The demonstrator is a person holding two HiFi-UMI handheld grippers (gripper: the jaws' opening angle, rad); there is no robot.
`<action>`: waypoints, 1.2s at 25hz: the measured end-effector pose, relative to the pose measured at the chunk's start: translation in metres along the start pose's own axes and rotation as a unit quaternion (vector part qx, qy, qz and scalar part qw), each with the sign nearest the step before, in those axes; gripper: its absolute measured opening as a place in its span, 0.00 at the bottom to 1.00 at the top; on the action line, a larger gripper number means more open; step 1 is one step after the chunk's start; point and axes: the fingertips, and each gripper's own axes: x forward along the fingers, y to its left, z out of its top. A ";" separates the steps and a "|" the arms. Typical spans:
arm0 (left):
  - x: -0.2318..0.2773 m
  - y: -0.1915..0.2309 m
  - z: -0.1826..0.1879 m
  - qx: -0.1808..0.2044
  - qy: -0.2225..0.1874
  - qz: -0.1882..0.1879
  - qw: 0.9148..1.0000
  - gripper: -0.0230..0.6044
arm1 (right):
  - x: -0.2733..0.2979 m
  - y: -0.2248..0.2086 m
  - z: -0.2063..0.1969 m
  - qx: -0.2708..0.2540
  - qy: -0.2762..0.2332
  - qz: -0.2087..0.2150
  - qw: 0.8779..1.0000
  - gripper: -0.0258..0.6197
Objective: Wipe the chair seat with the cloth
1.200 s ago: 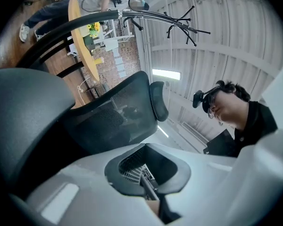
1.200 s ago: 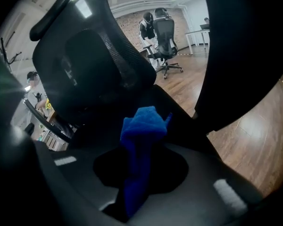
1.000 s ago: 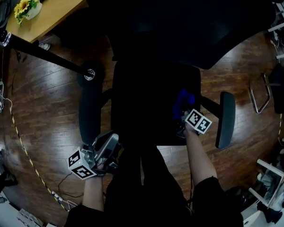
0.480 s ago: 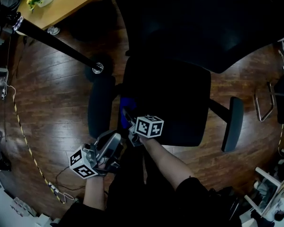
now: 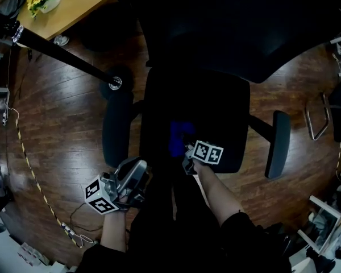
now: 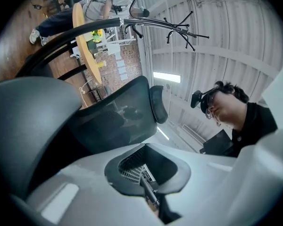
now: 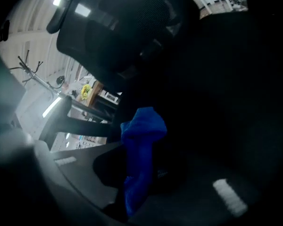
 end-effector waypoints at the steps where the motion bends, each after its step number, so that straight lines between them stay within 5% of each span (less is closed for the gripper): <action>1: 0.004 -0.002 -0.001 0.000 0.003 -0.004 1.000 0.02 | -0.016 -0.018 0.010 0.007 -0.015 -0.017 1.000 0.13; 10: 0.036 -0.020 -0.013 -0.003 0.026 -0.041 0.999 0.03 | -0.166 -0.136 0.080 0.007 -0.110 -0.170 0.979 0.13; 19: 0.034 -0.017 -0.013 -0.004 0.020 -0.035 0.999 0.02 | -0.179 -0.144 0.087 -0.038 -0.127 -0.213 0.968 0.13; 24: 0.021 -0.014 0.000 0.001 -0.002 -0.026 1.000 0.02 | -0.142 -0.078 0.072 -0.117 -0.122 -0.164 0.972 0.13; 30: -0.002 -0.014 0.025 0.008 -0.031 -0.016 0.999 0.02 | -0.026 0.076 -0.014 -0.139 -0.042 0.010 0.989 0.13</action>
